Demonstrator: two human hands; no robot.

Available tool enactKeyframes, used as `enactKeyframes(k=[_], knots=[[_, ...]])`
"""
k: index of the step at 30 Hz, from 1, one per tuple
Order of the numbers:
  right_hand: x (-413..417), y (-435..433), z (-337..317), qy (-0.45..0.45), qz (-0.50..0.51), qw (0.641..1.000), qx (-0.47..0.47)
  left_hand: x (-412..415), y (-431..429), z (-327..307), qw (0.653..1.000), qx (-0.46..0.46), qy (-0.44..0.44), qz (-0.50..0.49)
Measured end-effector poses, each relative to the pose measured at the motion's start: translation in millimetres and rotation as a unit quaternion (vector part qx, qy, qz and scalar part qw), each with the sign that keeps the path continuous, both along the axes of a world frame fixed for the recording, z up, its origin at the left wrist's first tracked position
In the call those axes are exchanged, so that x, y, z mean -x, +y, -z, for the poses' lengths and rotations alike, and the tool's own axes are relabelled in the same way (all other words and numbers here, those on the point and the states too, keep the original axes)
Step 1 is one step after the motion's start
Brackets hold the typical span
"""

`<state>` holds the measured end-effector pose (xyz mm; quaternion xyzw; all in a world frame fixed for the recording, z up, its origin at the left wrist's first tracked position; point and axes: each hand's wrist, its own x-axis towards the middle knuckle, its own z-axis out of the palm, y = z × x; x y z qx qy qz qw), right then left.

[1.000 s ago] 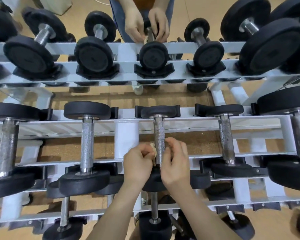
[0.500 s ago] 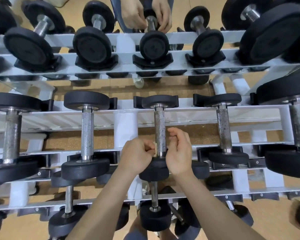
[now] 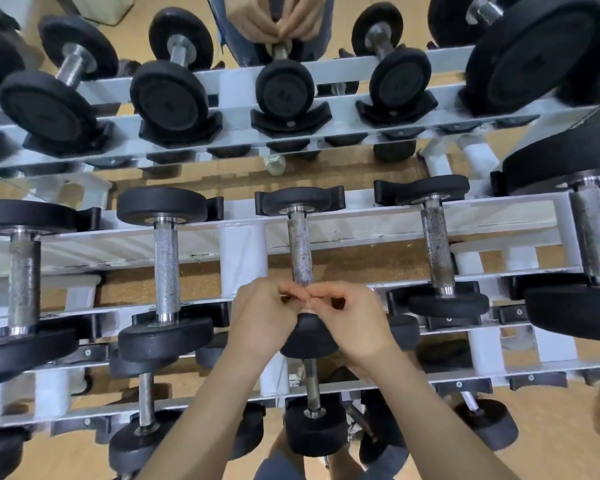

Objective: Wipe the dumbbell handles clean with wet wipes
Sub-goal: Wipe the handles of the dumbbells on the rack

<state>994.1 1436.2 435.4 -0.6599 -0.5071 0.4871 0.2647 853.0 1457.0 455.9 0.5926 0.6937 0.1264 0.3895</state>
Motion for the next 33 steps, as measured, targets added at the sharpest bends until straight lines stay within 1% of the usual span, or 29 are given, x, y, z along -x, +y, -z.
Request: enactKeyframes(k=[1,2,5,6,9,11,13,15,17,19,21,24,26,28,30,31,33], knots=[[-3,8,-3,-0.004,-0.019,1.0,0.023,1,-6,1,1.0,-0.013,-0.001,-0.016],[-6,15,-4,-0.028,-0.033,0.998,0.037,2,-11,2,0.999,-0.029,-0.004,-0.024],[-9,26,2,-0.167,-0.052,0.984,0.04,3,-27,7,0.996,-0.082,-0.023,-0.004],[-8,26,3,-0.182,-0.04,0.982,0.035,3,-31,9,0.996,-0.086,-0.021,0.016],[-2,19,-1,-0.173,-0.019,0.985,0.003,6,-35,11,0.994,-0.087,0.003,0.066],[5,12,-9,-0.183,-0.052,0.982,-0.01,9,-33,10,0.993,-0.095,-0.003,0.073],[8,9,-11,-0.192,-0.076,0.978,-0.003,11,-33,9,0.992,-0.097,-0.011,0.084],[1,16,-5,-0.164,-0.056,0.984,0.044,11,-37,9,0.989,-0.104,0.007,0.1],[-9,24,3,-0.114,-0.027,0.989,0.095,7,-41,9,0.981,-0.14,0.042,0.124],[-13,27,11,-0.081,-0.006,0.991,0.11,-2,-45,7,0.963,-0.158,0.113,0.187],[-13,23,15,-0.06,0.018,0.992,0.107,-16,-49,7,0.938,-0.157,0.196,0.24],[-17,19,13,-0.019,0.011,0.994,0.111,-34,-48,4,0.92,-0.141,0.274,0.241],[-22,25,6,-0.001,-0.012,0.991,0.135,-45,-46,0,0.908,-0.154,0.308,0.237],[-25,35,4,-0.007,-0.021,0.99,0.138,-49,-43,-5,0.9,-0.171,0.316,0.247],[-19,40,7,0.003,0.024,0.991,0.13,-43,-42,-2,0.898,-0.185,0.311,0.249],[-13,39,9,0.029,0.066,0.99,0.125,-34,-43,0,0.912,-0.184,0.282,0.235],[2,36,14,0.082,0.158,0.98,0.091,-11,-48,4,0.949,-0.163,0.188,0.195]])
